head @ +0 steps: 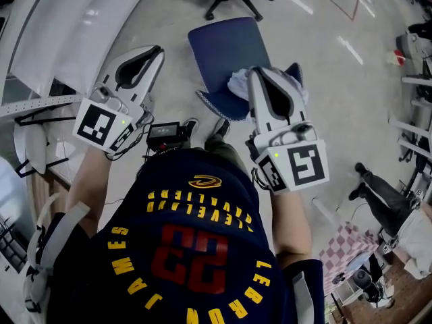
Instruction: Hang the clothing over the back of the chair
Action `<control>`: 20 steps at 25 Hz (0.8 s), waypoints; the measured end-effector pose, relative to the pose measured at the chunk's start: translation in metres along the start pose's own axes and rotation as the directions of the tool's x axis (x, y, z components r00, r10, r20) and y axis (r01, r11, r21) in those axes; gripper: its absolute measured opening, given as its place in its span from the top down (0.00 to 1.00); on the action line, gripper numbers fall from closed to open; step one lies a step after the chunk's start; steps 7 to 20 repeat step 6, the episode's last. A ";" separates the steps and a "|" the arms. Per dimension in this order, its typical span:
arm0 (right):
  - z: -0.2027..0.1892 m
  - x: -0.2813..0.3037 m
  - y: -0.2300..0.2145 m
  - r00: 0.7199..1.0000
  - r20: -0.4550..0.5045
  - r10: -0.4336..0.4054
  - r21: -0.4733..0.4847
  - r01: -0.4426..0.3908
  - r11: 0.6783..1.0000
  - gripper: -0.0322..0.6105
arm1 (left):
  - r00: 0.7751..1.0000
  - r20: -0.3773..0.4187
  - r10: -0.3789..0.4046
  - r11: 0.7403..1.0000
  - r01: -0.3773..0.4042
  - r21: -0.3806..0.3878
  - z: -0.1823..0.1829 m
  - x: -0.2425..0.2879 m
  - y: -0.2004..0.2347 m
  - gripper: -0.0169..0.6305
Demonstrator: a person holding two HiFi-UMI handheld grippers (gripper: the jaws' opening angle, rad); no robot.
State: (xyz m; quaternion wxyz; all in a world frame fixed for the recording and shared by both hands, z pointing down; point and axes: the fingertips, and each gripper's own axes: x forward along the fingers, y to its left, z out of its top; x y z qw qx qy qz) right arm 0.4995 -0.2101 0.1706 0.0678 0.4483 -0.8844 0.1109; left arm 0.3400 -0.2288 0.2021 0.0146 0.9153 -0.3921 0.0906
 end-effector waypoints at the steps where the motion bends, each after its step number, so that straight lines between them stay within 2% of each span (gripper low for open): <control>1: -0.001 0.001 0.000 1.000 -0.001 0.001 0.000 -0.001 1.000 0.94 | 1.000 0.000 0.001 1.000 -0.001 0.000 0.000 0.000 0.000 0.94; 20: -0.003 0.004 0.000 1.000 -0.006 0.007 0.002 -0.007 1.000 0.94 | 1.000 -0.004 0.008 1.000 -0.008 0.001 -0.002 0.000 0.004 0.94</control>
